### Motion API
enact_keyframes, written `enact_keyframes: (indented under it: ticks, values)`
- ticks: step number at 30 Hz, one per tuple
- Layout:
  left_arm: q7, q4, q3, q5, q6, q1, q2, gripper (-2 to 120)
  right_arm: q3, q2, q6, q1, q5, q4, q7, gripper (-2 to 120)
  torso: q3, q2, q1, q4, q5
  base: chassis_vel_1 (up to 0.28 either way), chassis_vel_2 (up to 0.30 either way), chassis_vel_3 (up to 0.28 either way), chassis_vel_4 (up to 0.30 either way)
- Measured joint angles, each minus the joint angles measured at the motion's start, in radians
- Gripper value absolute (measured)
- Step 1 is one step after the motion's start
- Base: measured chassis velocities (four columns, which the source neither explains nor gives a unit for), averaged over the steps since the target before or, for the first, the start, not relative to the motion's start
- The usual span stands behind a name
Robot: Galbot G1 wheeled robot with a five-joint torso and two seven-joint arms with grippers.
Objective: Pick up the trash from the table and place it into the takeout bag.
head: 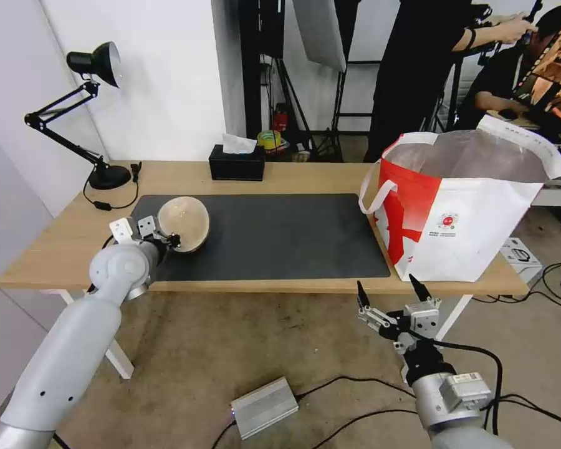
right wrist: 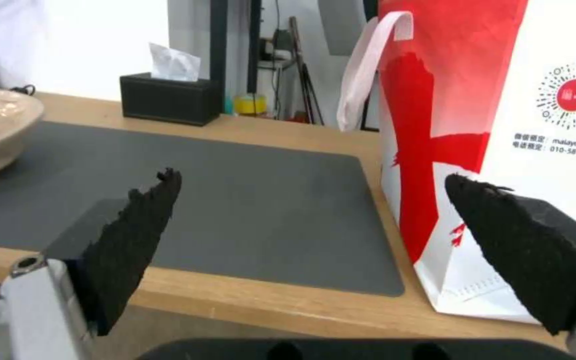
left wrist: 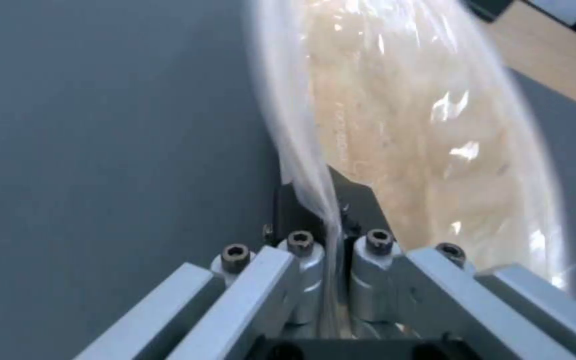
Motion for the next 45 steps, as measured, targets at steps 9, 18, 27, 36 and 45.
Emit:
enact_keyframes:
  ticks: [9,18,27,36,45]
  values:
    - [-0.053,-0.171,-0.043,-0.093,-0.001,0.039,0.045,0,-0.006,-0.001,0.000,0.000,0.000,0.000,0.000,100,0.000,0.000,0.000,-0.0001,0.0003,0.000,0.000,0.000,0.000]
    - [-0.087,-0.287,-0.051,-0.177,-0.003,0.009,0.093,0,-0.012,-0.001,0.000,-0.001,-0.001,0.008,0.000,100,0.000,0.000,0.000,-0.0002,0.0002,0.000,0.000,0.000,0.000]
    - [-0.148,-0.359,0.019,-0.305,-0.005,-0.139,0.126,0,-0.015,0.005,0.002,-0.015,-0.002,0.033,0.000,100,0.000,0.000,0.000,-0.0001,0.0003,0.000,0.000,0.000,0.000]
    - [-0.229,-0.357,0.153,-0.377,-0.009,-0.333,0.072,0,-0.010,0.004,0.004,-0.017,-0.003,0.035,0.000,100,0.000,0.000,0.000,-0.0003,0.0004,0.000,0.000,0.000,0.000]
    - [-0.273,-0.278,0.292,-0.400,-0.010,-0.509,-0.055,0,-0.010,0.006,0.004,-0.013,-0.003,0.030,0.000,100,0.000,0.000,0.000,-0.0003,0.0005,0.000,0.000,0.000,0.000]
